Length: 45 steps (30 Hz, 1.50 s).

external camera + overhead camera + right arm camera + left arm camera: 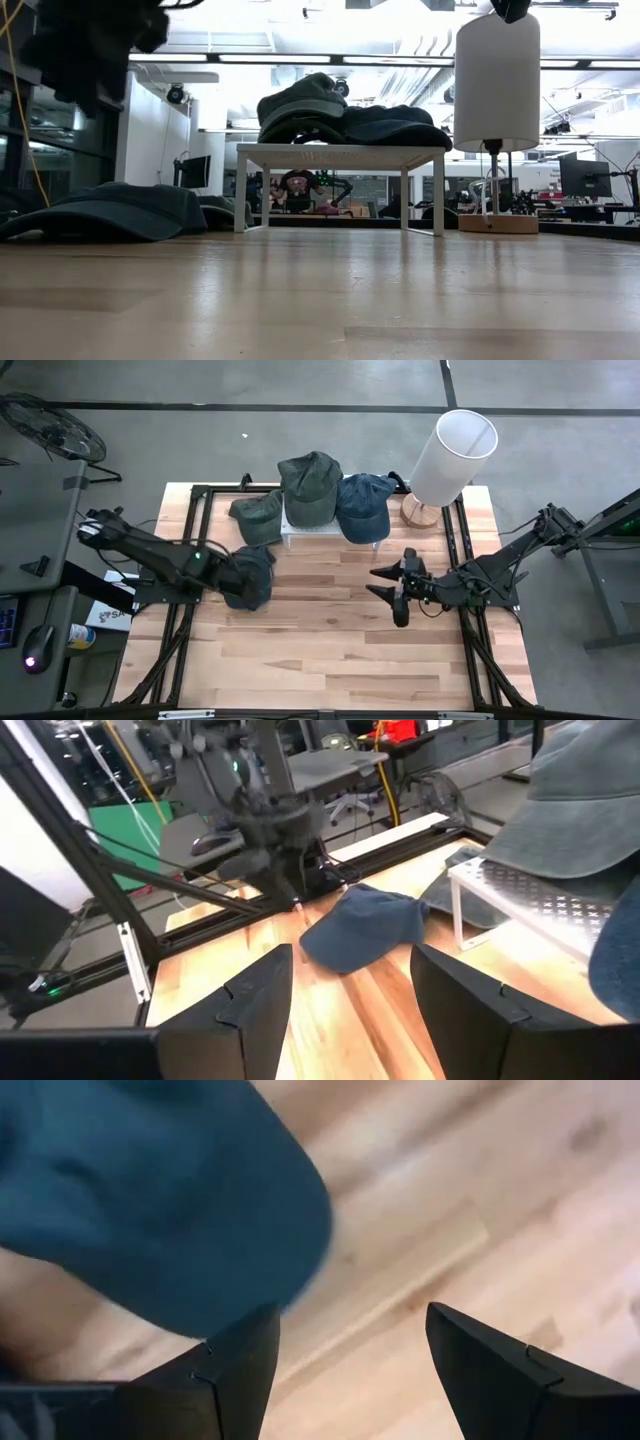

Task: Pick & Place hat
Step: Stack the dark blue cap on the dark blue cap on the shelf

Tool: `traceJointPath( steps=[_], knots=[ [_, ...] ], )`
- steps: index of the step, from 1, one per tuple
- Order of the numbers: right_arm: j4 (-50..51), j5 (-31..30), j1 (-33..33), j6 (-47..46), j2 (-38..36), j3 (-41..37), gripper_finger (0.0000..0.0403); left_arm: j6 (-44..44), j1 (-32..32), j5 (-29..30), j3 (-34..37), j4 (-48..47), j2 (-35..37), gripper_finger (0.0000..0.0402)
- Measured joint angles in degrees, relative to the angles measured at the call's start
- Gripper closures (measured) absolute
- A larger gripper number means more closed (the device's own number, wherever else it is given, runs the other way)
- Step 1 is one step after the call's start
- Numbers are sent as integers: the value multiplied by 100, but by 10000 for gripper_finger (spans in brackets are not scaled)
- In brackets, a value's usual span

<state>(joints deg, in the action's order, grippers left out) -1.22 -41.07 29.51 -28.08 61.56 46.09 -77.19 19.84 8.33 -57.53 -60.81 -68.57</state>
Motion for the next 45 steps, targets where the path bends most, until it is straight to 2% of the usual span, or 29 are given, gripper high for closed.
traceJointPath(
  steps=[5, 16, 26, 42, 45],
  knots=[
    [140, 134, 1, 0, -2, 0, 206, 667, 510, -14, 543, 1178, -257, 154],
    [429, 257, 0, -32, -2, 0, 206, 1878, 959, 493, 550, 1074, -1153, 154],
    [497, 268, 1, -59, -2, 0, 206, 1849, 1330, 1325, 555, 550, -1925, 154],
    [613, 270, 1, -197, -2, 0, 206, 1891, 1320, 1740, 550, 309, -2763, 155],
    [614, 270, 1, -230, -2, 0, 206, 1891, 1321, 1778, 548, 297, -2940, 172]
  ],
)
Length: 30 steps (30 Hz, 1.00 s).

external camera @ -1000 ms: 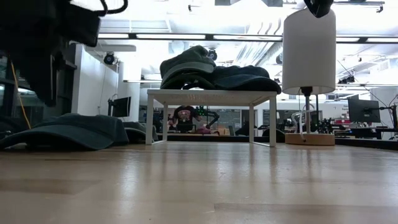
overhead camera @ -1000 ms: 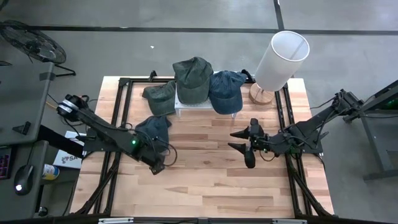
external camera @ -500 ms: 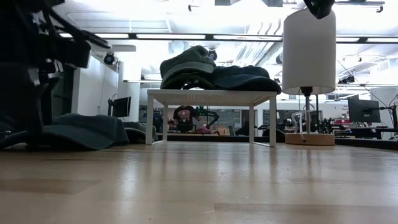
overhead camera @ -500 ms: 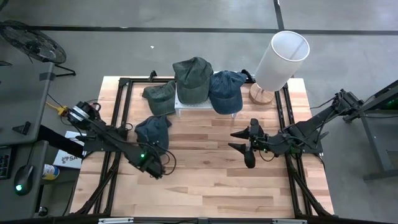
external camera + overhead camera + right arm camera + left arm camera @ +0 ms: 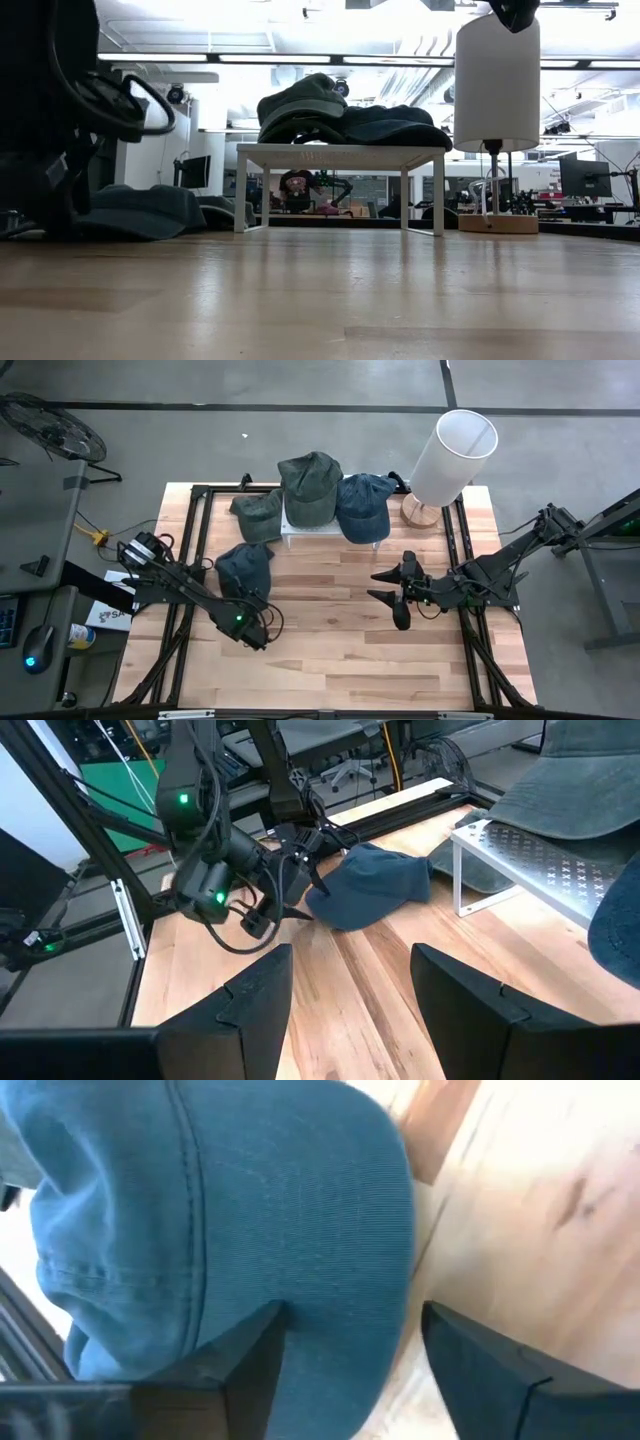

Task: Pick & Place hat
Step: Stack the dark blue cap on the dark blue cap on the shelf

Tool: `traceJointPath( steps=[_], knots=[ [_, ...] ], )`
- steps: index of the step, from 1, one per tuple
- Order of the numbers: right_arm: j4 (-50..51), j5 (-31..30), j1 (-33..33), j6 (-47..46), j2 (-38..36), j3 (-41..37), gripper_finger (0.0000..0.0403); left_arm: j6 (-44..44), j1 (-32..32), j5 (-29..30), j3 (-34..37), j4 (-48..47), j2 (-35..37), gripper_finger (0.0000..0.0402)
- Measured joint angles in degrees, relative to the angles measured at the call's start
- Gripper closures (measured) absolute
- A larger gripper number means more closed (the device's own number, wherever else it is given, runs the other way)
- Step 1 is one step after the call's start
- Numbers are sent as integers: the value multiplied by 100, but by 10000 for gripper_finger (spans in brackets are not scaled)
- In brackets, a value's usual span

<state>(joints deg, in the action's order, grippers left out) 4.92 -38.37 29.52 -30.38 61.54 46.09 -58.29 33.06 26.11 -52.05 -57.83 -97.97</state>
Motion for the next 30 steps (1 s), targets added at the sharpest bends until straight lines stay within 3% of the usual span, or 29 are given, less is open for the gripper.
traceJointPath(
  steps=[4, 10, 17, 30],
  knots=[
    [3, 0, 0, -135, 0, 0, 206, -52, -2, -13, 0, -26, -142, 238],
    [3, 3, -1, -242, 0, 0, 206, -216, -2, -149, -61, -168, -158, 379],
    [1, 2, -1, -246, 0, 0, 206, -218, 4, -323, -733, -1047, -171, 396],
    [0, 30, -2, -286, 0, 0, 206, -199, 266, -234, -3663, -2941, -171, 401]
  ],
)
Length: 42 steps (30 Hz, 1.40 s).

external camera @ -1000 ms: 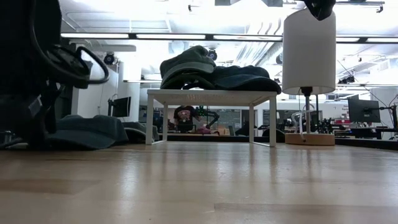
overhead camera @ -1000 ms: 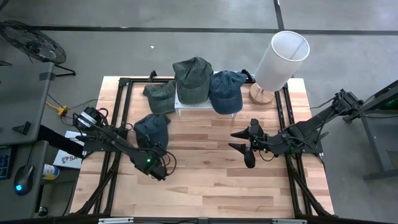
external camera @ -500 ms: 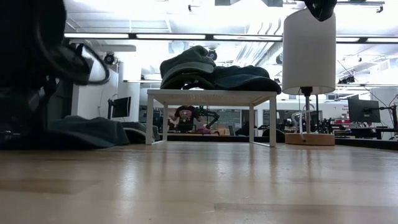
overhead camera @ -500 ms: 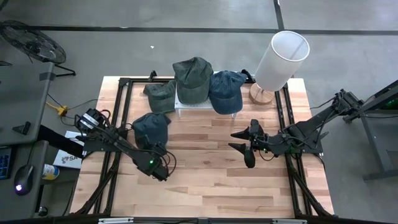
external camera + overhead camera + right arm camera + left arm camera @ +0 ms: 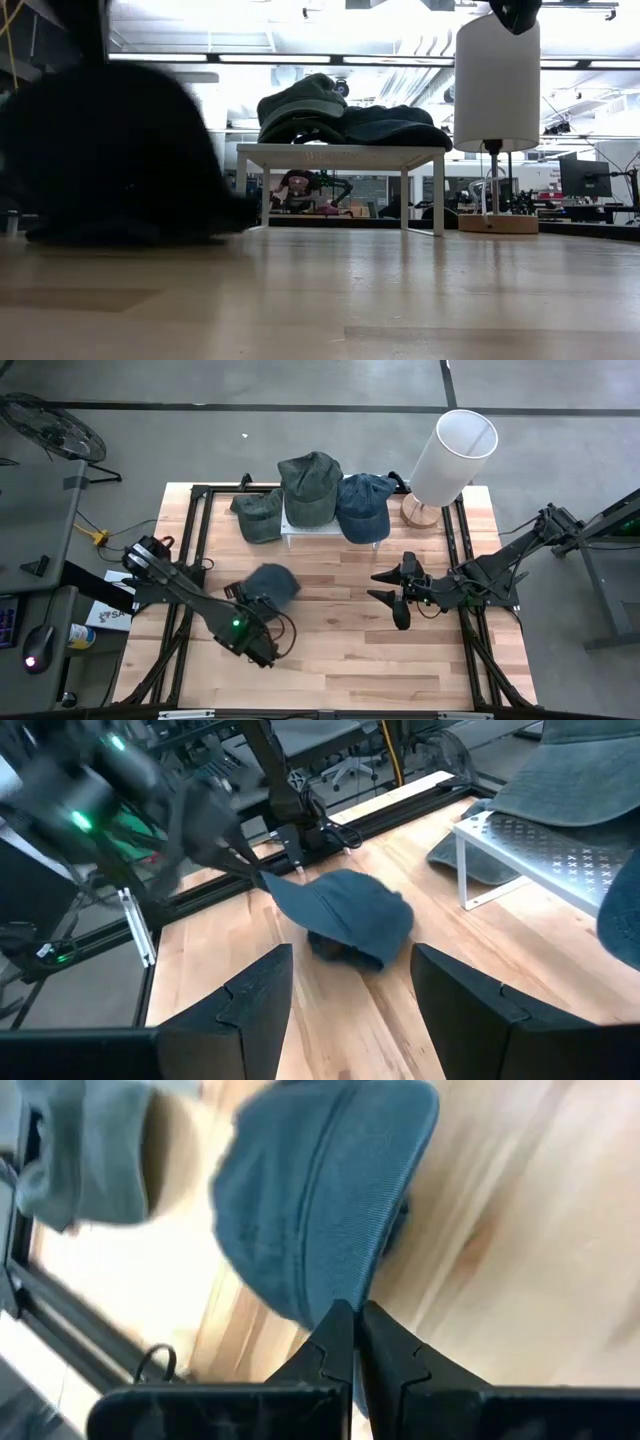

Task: Pick & Place hat
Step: Stack the dark blue cap on the dark blue cap on the shelf

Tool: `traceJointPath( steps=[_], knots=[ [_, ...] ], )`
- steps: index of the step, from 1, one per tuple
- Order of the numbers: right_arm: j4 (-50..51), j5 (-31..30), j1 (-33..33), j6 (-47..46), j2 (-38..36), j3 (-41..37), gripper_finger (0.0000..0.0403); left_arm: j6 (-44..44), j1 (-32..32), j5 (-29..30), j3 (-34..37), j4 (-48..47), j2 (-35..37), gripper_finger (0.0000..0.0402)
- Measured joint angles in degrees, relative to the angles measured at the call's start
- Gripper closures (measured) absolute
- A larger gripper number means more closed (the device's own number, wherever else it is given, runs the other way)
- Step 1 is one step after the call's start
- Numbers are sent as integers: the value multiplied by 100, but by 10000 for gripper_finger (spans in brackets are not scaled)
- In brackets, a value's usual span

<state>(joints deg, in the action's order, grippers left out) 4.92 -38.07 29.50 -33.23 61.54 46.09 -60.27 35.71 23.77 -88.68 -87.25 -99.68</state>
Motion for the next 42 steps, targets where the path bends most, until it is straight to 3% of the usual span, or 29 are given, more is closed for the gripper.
traceJointPath(
  steps=[9, 21, 29, 35, 42],
  knots=[
    [-224, 426, 1, -74, 0, 0, 206, 603, 331, 797, -1538, -260, 2, 401],
    [-851, 421, 0, 24, -2, 0, 206, 1829, 328, 2285, -2254, -279, -243, 401],
    [-1275, 442, -329, 64, -2, 0, 206, 4132, 326, 3941, -2664, -166, -515, 401],
    [-1914, 444, -631, 48, -124, 0, 206, 6089, 329, 4417, -2704, 473, -533, 401],
    [-2264, 440, -882, 67, -821, 0, 206, 8184, 331, 5272, -2704, 794, -533, 401]
  ],
)
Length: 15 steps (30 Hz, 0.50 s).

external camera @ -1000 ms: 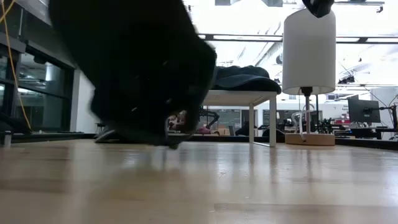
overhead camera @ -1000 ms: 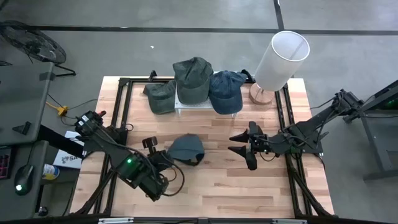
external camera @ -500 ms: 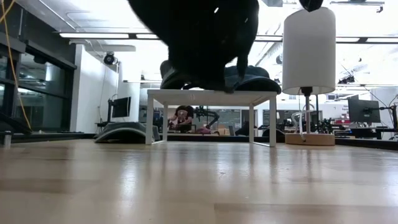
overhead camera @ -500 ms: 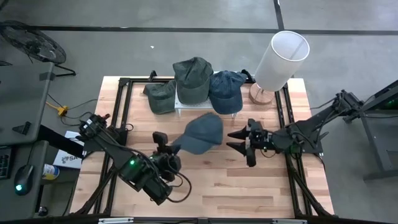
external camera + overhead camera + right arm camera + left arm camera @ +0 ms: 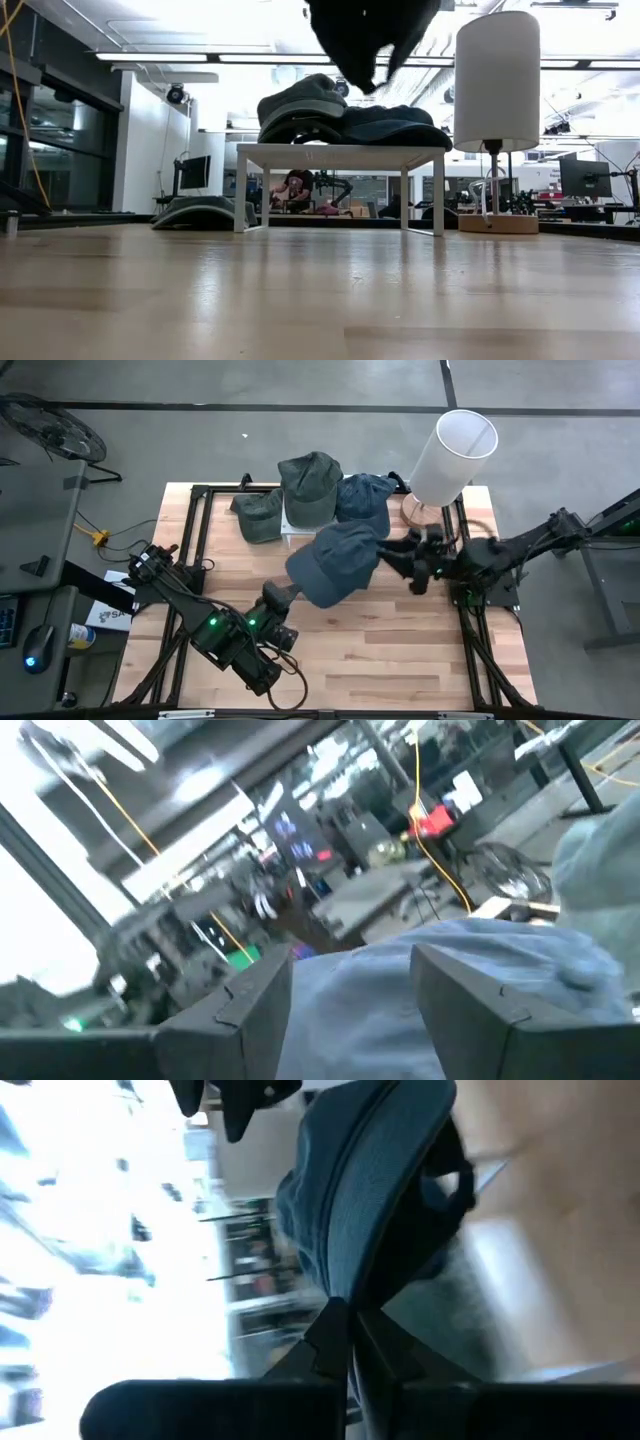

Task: Pick & Place hat
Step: Stack the dark blue cap on the dark blue cap on the shelf

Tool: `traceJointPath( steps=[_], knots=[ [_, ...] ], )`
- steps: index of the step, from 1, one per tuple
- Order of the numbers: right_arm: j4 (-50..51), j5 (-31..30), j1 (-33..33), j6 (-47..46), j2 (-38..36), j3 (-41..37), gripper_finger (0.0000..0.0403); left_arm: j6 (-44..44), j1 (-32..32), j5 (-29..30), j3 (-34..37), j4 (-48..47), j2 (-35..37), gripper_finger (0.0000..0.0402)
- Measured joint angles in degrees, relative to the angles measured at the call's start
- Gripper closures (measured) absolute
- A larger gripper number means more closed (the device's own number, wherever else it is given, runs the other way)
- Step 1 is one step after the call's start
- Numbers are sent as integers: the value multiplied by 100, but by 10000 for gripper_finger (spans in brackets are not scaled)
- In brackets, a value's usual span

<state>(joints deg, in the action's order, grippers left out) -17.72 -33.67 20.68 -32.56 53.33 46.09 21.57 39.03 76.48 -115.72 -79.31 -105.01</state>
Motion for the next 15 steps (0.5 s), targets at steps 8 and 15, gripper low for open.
traceJointPath(
  steps=[8, 15],
  knots=[
    [1365, 10, -148, -344, -1147, 0, 206, 1777, -2, 1118, 2, 2, 0, 401],
    [2390, 394, -450, 184, -1755, 0, 206, 2450, 0, 1111, 2, 2, 0, 401]
  ],
)
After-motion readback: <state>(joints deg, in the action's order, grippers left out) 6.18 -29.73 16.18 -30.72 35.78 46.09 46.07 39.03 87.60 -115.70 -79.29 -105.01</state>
